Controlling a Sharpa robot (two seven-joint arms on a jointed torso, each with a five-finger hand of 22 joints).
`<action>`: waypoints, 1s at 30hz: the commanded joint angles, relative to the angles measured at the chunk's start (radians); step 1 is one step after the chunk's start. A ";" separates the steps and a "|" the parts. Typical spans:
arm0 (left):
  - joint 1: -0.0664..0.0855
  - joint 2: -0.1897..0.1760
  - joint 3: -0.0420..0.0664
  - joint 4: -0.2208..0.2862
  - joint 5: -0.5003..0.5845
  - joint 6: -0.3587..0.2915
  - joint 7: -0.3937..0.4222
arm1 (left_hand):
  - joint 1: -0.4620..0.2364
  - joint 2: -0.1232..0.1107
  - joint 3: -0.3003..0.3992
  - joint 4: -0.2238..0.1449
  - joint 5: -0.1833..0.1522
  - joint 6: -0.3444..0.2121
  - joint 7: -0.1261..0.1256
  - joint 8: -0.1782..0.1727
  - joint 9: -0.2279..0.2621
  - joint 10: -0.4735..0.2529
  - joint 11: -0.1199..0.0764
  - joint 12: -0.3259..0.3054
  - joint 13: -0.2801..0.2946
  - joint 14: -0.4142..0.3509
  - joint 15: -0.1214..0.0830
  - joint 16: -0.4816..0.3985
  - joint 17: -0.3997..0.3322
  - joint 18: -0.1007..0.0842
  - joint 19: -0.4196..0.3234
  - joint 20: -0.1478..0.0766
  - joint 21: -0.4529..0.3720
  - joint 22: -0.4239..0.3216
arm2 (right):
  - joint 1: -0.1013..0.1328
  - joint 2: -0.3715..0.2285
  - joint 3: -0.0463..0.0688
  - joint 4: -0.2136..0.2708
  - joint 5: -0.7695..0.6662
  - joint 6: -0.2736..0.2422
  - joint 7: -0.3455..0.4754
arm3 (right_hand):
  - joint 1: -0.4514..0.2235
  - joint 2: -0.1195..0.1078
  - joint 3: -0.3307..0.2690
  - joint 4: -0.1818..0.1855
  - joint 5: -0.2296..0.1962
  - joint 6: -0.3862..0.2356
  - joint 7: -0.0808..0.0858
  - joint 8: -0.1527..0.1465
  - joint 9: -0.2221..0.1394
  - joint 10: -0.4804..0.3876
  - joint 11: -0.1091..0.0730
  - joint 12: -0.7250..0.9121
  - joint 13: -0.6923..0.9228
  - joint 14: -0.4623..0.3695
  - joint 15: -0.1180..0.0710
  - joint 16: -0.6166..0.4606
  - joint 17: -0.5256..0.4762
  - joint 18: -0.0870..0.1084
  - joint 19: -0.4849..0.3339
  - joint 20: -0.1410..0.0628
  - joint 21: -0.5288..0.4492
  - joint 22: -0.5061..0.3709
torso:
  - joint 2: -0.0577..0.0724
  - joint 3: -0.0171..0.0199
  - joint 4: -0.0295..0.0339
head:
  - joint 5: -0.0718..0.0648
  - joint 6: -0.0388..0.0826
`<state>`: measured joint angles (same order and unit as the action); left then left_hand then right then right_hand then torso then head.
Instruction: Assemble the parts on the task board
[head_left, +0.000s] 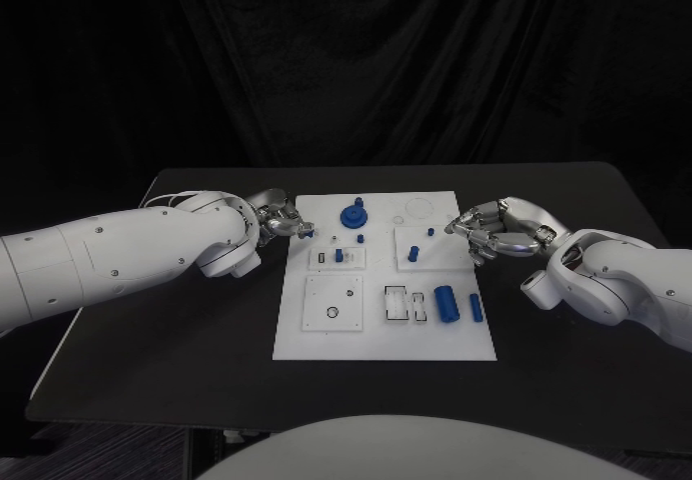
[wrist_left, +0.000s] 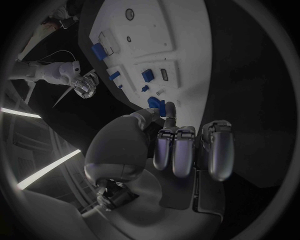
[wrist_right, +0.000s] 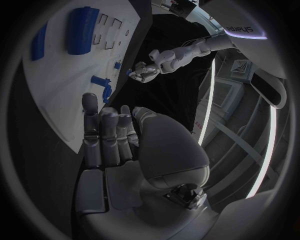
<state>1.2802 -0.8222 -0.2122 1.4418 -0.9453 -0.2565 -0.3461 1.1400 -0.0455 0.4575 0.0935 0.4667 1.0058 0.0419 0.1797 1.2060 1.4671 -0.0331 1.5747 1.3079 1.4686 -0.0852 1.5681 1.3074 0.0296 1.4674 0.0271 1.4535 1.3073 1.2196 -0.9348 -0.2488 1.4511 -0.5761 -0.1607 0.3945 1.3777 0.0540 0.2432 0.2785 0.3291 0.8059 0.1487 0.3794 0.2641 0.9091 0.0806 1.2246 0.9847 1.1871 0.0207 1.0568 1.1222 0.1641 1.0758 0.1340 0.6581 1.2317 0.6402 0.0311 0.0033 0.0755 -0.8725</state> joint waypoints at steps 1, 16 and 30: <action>-0.012 0.002 0.001 0.005 0.002 -0.051 0.025 | -0.006 0.005 0.067 -0.061 -0.008 0.000 -0.004 0.004 0.002 0.104 -0.004 -0.004 0.263 0.102 -0.003 0.003 0.263 0.010 0.025 -0.003 -0.008 0.165 | -0.002 -0.002 0.001 0.004 0.002 0.001 -0.014 | 0.001 0.006 0.005 0.003 0.002 -0.005 -0.002 0.006 -0.001 -0.007 -0.002 -0.003 -0.001 -0.005 0.001 -0.004 -0.001 0.012 0.000 -0.003 -0.003 -0.001 | 0.001 -0.0009 0.0011 | 0.005 0.000; -0.064 0.026 0.001 -0.003 -0.034 -0.034 0.007 | -0.021 0.012 0.069 -0.053 -0.044 -0.001 -0.005 0.007 0.008 0.104 -0.004 -0.004 0.263 0.102 -0.004 0.003 0.263 0.010 0.027 -0.004 -0.008 0.167 | -0.002 -0.002 0.001 0.003 0.002 0.000 -0.013 | 0.001 0.005 0.005 0.004 0.001 -0.004 -0.002 0.007 -0.001 -0.007 -0.001 -0.002 -0.001 -0.006 0.002 -0.004 -0.002 0.012 -0.001 -0.003 -0.005 -0.001 | 0.000 0.0002 -0.0015 | 0.008 0.000; -0.084 0.026 0.001 0.007 -0.035 -0.024 0.003 | -0.028 0.014 0.067 -0.048 -0.053 0.001 -0.006 0.008 0.009 0.104 -0.005 -0.004 0.263 0.102 -0.004 0.003 0.263 0.009 0.028 -0.004 -0.007 0.168 | -0.002 -0.001 0.001 0.000 0.002 0.001 -0.011 | 0.000 0.004 0.005 0.004 0.001 -0.004 -0.002 0.008 -0.001 -0.007 -0.001 -0.002 -0.001 -0.007 0.002 -0.004 -0.002 0.012 -0.001 -0.003 -0.005 -0.001 | -0.001 0.0003 -0.0010 | 0.006 0.000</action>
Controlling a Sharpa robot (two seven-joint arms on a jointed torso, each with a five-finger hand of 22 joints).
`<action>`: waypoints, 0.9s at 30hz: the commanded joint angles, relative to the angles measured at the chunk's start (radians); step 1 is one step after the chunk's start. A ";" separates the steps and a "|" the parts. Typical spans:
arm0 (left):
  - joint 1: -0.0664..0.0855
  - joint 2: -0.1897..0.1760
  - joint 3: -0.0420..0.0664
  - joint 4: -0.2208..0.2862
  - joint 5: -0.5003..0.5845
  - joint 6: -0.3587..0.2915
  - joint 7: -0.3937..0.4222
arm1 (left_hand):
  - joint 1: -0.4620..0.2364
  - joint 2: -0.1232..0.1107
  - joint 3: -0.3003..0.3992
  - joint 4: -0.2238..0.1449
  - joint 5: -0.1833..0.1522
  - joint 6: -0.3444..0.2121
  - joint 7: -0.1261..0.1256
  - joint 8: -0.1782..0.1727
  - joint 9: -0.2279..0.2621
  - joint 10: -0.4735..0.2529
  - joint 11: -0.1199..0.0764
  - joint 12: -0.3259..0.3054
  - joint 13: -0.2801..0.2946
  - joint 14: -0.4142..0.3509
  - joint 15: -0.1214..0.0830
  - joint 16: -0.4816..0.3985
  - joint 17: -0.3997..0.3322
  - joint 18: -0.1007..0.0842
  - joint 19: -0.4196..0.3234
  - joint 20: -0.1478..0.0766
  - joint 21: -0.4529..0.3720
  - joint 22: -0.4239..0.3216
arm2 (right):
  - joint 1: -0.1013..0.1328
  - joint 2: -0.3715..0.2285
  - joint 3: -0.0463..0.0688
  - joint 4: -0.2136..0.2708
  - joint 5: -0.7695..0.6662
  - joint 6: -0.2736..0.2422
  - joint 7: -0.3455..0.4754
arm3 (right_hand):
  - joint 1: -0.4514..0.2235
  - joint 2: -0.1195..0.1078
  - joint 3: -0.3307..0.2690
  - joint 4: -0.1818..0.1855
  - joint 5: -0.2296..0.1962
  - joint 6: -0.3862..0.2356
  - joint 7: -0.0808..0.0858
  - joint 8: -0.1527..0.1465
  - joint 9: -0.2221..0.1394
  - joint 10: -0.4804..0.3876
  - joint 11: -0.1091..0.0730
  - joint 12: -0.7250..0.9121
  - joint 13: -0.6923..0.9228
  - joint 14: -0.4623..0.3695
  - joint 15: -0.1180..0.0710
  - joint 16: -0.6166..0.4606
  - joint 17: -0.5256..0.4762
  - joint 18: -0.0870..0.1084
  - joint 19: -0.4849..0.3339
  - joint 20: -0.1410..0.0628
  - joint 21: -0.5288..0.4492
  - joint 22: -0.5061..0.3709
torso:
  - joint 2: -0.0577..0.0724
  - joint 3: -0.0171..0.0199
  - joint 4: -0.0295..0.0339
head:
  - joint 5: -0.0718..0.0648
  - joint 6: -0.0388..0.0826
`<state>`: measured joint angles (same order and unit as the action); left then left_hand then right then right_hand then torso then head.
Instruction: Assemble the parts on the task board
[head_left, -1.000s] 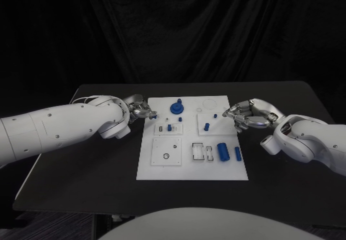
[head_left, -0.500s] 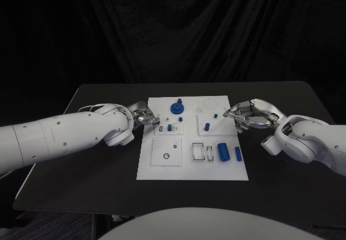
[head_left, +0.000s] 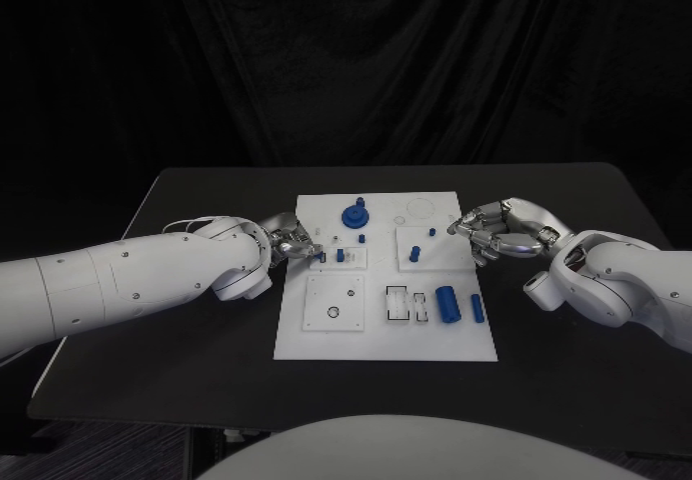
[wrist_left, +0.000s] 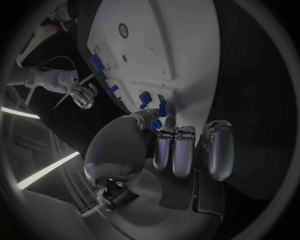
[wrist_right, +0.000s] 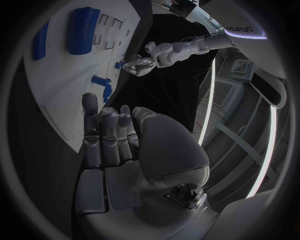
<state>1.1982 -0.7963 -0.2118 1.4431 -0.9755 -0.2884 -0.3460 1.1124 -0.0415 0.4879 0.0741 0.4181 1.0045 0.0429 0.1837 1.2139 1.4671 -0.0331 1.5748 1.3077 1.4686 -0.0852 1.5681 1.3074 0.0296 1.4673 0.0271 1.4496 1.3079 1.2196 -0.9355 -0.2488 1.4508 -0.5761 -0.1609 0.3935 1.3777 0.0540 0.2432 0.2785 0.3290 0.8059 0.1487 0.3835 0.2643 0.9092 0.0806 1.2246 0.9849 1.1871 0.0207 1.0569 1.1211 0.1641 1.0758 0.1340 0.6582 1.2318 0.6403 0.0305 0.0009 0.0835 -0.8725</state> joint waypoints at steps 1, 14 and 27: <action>-0.003 0.000 0.001 0.007 -0.005 0.008 0.001 | -0.002 0.010 0.036 -0.027 -0.006 0.003 -0.007 0.005 0.001 0.104 -0.005 -0.004 0.263 0.102 -0.004 0.003 0.263 0.010 0.027 -0.004 -0.004 0.167 | -0.002 0.000 0.001 0.000 0.002 0.001 -0.010 | 0.000 0.004 0.005 0.004 0.002 -0.004 -0.002 0.004 -0.001 -0.007 -0.002 -0.002 -0.001 -0.007 0.002 -0.004 -0.001 0.012 -0.001 -0.003 -0.005 -0.001 | -0.001 0.0007 0.0016 | -0.003 0.000; -0.005 -0.003 0.001 0.013 -0.005 0.030 -0.017 | -0.004 0.011 0.036 -0.026 -0.008 0.006 -0.008 0.007 0.002 0.104 -0.005 -0.004 0.263 0.102 -0.004 0.003 0.263 0.010 0.027 -0.004 -0.005 0.166 | -0.002 0.004 0.001 -0.003 0.002 0.003 -0.011 | 0.001 0.003 0.005 0.003 0.002 -0.004 -0.002 0.004 -0.001 -0.006 -0.002 -0.001 -0.001 -0.007 0.002 -0.004 -0.002 0.012 -0.001 -0.003 -0.005 -0.001 | 0.001 -0.0004 0.0006 | 0.002 0.000; -0.007 0.001 0.001 0.008 -0.005 0.013 -0.006 | -0.011 0.019 0.034 -0.018 -0.033 0.007 -0.010 0.008 0.004 0.104 -0.007 -0.004 0.263 0.102 -0.006 0.003 0.263 0.011 0.024 -0.006 -0.011 0.163 | -0.002 0.006 0.001 -0.004 0.002 0.003 -0.013 | 0.001 0.002 0.005 0.003 0.002 -0.003 -0.002 0.005 -0.001 -0.008 -0.002 -0.001 -0.003 -0.008 0.002 -0.004 -0.002 0.012 -0.002 -0.003 -0.008 -0.001 | 0.000 0.0007 0.0010 | 0.001 0.000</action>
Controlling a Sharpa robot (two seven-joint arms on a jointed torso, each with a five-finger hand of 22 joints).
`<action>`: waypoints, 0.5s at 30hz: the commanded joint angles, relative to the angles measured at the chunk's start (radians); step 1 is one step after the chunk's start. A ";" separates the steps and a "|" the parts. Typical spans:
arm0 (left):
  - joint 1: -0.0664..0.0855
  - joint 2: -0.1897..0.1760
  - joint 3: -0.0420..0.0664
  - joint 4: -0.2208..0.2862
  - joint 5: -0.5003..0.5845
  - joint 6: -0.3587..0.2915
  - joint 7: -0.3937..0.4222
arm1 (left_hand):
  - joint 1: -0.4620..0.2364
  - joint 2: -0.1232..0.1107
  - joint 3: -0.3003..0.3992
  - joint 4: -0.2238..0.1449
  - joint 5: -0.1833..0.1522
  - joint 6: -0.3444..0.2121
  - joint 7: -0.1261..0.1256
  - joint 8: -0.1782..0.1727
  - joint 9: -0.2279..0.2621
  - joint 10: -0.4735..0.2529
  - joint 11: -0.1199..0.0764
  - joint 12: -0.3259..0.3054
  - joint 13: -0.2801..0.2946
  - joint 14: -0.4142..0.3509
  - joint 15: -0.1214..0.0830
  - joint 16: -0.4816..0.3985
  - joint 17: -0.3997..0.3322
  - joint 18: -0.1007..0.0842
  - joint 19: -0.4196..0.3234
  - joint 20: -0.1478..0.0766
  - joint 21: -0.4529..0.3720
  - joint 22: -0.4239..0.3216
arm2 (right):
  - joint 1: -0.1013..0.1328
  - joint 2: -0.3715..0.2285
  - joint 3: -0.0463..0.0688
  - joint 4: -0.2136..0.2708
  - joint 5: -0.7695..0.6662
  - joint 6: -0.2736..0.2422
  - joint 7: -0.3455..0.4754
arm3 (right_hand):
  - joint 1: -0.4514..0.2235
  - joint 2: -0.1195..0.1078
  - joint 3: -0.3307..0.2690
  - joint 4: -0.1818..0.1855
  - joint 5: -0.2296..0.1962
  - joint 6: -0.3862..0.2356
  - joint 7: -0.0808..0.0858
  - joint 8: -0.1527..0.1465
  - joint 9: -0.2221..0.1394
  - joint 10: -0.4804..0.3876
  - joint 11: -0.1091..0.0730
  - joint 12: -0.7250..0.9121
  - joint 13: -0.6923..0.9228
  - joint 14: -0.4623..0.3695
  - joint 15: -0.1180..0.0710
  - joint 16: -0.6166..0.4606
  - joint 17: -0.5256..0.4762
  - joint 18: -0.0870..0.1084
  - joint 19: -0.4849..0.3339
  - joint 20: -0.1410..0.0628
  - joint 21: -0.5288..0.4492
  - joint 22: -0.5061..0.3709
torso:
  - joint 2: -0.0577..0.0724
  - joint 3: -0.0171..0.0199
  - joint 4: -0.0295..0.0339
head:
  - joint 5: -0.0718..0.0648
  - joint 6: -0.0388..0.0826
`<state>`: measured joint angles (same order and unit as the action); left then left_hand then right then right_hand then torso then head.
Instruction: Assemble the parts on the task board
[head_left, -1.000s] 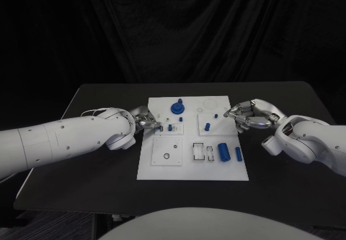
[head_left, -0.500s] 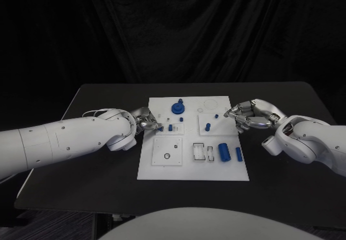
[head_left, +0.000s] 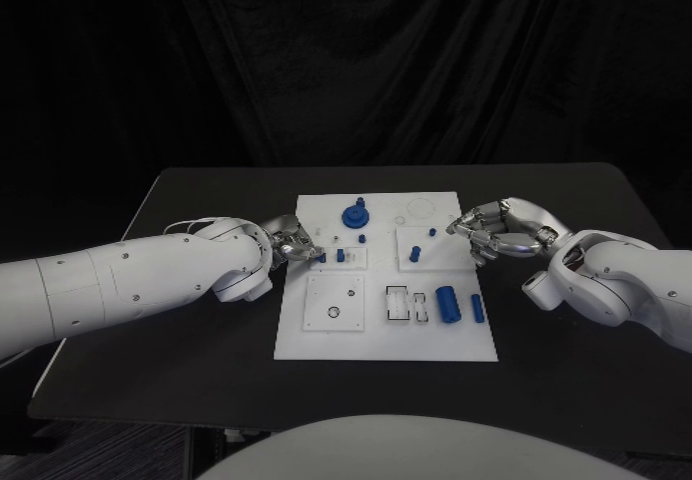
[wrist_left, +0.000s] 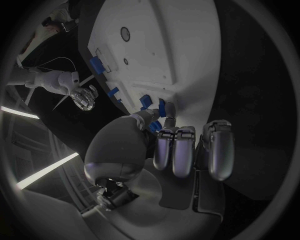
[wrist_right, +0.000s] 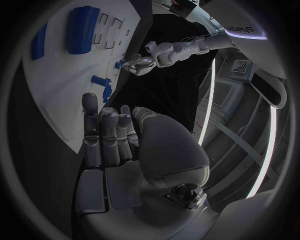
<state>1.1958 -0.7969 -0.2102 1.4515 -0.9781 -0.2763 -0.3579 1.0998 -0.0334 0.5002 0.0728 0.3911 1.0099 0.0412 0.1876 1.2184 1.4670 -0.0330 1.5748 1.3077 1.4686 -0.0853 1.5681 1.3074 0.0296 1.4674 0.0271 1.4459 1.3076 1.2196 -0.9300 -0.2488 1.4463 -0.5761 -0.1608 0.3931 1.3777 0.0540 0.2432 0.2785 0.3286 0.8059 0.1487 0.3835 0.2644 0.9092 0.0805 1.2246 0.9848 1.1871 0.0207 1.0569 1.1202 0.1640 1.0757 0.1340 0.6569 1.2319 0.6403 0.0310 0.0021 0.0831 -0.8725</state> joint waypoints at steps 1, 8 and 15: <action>-0.005 0.002 -0.001 0.000 -0.002 0.001 0.006 | 0.001 0.012 0.022 -0.015 -0.012 0.001 -0.008 0.004 -0.001 0.104 -0.007 -0.004 0.263 0.102 -0.006 0.003 0.263 0.012 0.023 -0.006 -0.010 0.161 | -0.002 0.000 0.001 0.000 0.002 0.003 -0.013 | 0.001 0.002 0.005 0.003 0.002 -0.003 -0.002 0.005 -0.002 -0.008 -0.002 -0.001 -0.002 -0.008 0.002 -0.004 -0.002 0.012 -0.002 -0.003 -0.007 -0.001 | 0.000 0.0001 -0.0006 | 0.001 0.000; -0.008 0.006 -0.001 -0.006 -0.002 0.004 0.010 | -0.004 0.016 0.016 -0.007 -0.050 -0.003 -0.008 0.002 0.000 0.104 -0.007 -0.004 0.263 0.102 -0.006 0.003 0.263 0.013 0.022 -0.006 -0.014 0.160 | -0.002 0.001 0.001 0.000 0.002 0.005 -0.017 | 0.001 0.002 0.005 0.003 0.002 -0.003 -0.002 0.005 -0.002 -0.008 -0.002 -0.001 -0.002 -0.008 0.002 -0.004 -0.002 0.012 -0.002 -0.003 -0.007 -0.001 | 0.000 -0.0003 -0.0004 | 0.000 0.000; -0.011 0.008 -0.001 -0.010 -0.002 0.011 0.012 | -0.009 0.019 0.010 0.000 -0.067 -0.005 -0.007 0.000 -0.001 0.104 -0.006 -0.004 0.263 0.102 -0.005 0.003 0.263 0.014 0.019 -0.006 -0.019 0.157 | -0.002 0.002 0.001 0.001 0.002 0.006 -0.019 | 0.001 0.001 0.006 0.003 0.002 -0.002 -0.003 0.007 -0.001 -0.008 -0.002 -0.001 -0.003 -0.008 0.002 -0.004 -0.002 0.012 -0.002 -0.003 -0.008 -0.001 | 0.000 0.0002 -0.0006 | -0.001 0.000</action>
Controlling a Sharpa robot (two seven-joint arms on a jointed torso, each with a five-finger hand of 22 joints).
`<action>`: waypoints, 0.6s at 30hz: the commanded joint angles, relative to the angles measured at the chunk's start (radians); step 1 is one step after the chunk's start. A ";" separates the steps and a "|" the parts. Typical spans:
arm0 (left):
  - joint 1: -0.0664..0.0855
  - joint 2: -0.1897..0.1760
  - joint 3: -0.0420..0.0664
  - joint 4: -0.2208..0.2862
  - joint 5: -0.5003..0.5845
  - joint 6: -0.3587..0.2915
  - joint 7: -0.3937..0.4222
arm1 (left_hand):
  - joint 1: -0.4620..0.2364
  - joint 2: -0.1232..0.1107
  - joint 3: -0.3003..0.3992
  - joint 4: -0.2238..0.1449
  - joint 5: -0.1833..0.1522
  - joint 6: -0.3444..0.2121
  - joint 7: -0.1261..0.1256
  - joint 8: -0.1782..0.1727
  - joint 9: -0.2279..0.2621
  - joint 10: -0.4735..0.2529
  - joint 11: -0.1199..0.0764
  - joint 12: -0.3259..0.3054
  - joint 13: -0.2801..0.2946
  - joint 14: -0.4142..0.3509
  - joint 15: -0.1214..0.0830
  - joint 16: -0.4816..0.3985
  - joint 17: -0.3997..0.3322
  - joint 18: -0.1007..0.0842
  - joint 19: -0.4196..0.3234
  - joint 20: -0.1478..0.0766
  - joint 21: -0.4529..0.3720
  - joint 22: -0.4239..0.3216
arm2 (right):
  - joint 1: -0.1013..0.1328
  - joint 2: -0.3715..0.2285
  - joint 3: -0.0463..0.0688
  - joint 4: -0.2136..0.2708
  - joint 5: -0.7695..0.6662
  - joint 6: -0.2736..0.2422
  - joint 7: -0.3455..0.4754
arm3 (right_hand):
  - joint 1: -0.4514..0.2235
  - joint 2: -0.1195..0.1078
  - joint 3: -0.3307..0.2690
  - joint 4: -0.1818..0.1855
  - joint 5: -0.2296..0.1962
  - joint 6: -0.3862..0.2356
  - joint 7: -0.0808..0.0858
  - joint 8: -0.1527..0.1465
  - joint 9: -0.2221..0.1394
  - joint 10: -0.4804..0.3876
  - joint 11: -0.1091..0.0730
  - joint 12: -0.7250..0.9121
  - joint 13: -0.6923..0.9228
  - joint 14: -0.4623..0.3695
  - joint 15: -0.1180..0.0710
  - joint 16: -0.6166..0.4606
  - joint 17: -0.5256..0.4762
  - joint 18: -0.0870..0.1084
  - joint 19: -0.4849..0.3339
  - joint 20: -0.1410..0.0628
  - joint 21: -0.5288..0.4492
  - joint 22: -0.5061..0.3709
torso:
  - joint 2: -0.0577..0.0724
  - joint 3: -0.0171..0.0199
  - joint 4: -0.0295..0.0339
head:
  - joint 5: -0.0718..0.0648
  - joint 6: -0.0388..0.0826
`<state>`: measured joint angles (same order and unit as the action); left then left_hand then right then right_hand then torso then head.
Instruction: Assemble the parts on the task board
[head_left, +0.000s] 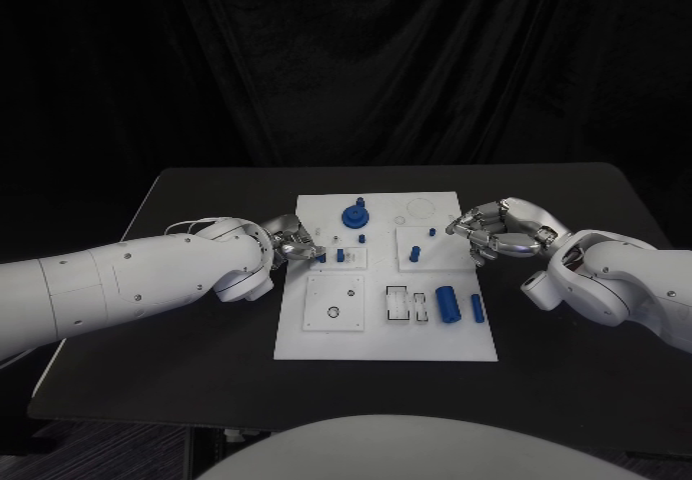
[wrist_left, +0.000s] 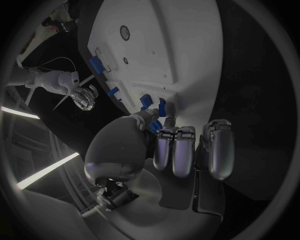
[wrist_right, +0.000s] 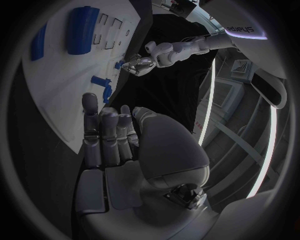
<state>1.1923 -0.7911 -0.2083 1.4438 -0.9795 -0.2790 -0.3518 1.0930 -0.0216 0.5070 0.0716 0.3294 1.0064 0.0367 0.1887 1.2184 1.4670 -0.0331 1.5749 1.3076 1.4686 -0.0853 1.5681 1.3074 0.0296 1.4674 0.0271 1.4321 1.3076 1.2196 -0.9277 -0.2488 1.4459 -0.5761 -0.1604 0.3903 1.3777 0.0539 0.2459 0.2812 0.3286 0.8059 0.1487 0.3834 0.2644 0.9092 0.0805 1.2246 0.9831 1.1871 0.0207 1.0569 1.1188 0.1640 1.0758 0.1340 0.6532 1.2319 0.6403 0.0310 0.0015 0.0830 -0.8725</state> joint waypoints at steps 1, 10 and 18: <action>-0.008 0.003 -0.003 -0.002 -0.001 0.015 0.006 | -0.002 0.007 0.004 0.002 -0.005 -0.001 -0.002 -0.001 -0.001 0.104 -0.006 -0.004 0.263 0.102 -0.005 0.003 0.263 0.014 0.019 -0.006 -0.005 0.157 | -0.002 0.000 0.001 0.001 0.002 0.006 -0.017 | 0.001 0.001 0.003 0.000 0.002 -0.001 -0.003 0.008 -0.001 -0.008 -0.002 -0.001 -0.001 -0.008 0.002 -0.004 -0.001 0.012 -0.003 -0.003 -0.005 -0.001 | 0.000 0.0003 0.0001 | -0.001 0.000; -0.010 0.004 -0.003 -0.004 -0.001 0.062 -0.010 | -0.010 0.009 -0.036 0.022 -0.084 -0.028 0.004 -0.015 -0.006 0.104 0.000 -0.004 0.263 0.102 -0.001 0.003 0.263 0.017 0.013 -0.002 -0.019 0.149 | -0.002 -0.001 0.001 0.002 0.002 0.010 -0.023 | 0.001 0.001 0.004 0.000 0.002 0.001 -0.003 0.009 -0.001 -0.009 -0.002 -0.001 -0.002 -0.008 0.002 -0.003 -0.001 0.012 -0.003 -0.003 -0.006 -0.001 | 0.000 -0.0001 -0.0010 | -0.001 0.000; -0.011 0.003 -0.003 -0.004 -0.001 0.104 -0.036 | -0.023 0.005 -0.083 0.043 -0.126 -0.045 0.011 -0.024 -0.008 0.104 0.006 -0.004 0.263 0.102 0.005 0.003 0.263 0.019 0.010 0.002 -0.028 0.146 | -0.002 -0.001 0.001 0.003 0.002 0.014 -0.029 | 0.003 -0.002 0.005 -0.004 0.004 0.004 -0.005 0.013 0.000 -0.008 -0.004 0.001 -0.002 -0.008 0.001 -0.002 -0.002 0.013 -0.002 -0.004 -0.007 -0.001 | 0.000 0.0001 0.0007 | -0.003 0.000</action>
<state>1.1919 -0.7916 -0.2024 1.4380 -0.9839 -0.2487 -0.3580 1.0796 -0.0190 0.4291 0.1160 0.2090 0.9644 0.0462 0.1697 1.2106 1.4670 -0.0331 1.5749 1.3076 1.4686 -0.0852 1.5681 1.3074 0.0297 1.4673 0.0270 1.4076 1.3075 1.2196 -0.9281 -0.2488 1.4470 -0.5761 -0.1579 0.3806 1.3777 0.0540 0.2488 0.2786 0.3286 0.8059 0.1487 0.3912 0.2644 0.9056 0.0769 1.2246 0.9815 1.1871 0.0207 1.0570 1.1178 0.1641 1.0757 0.1340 0.6493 1.2319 0.6405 0.0310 0.0013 0.0798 -0.8725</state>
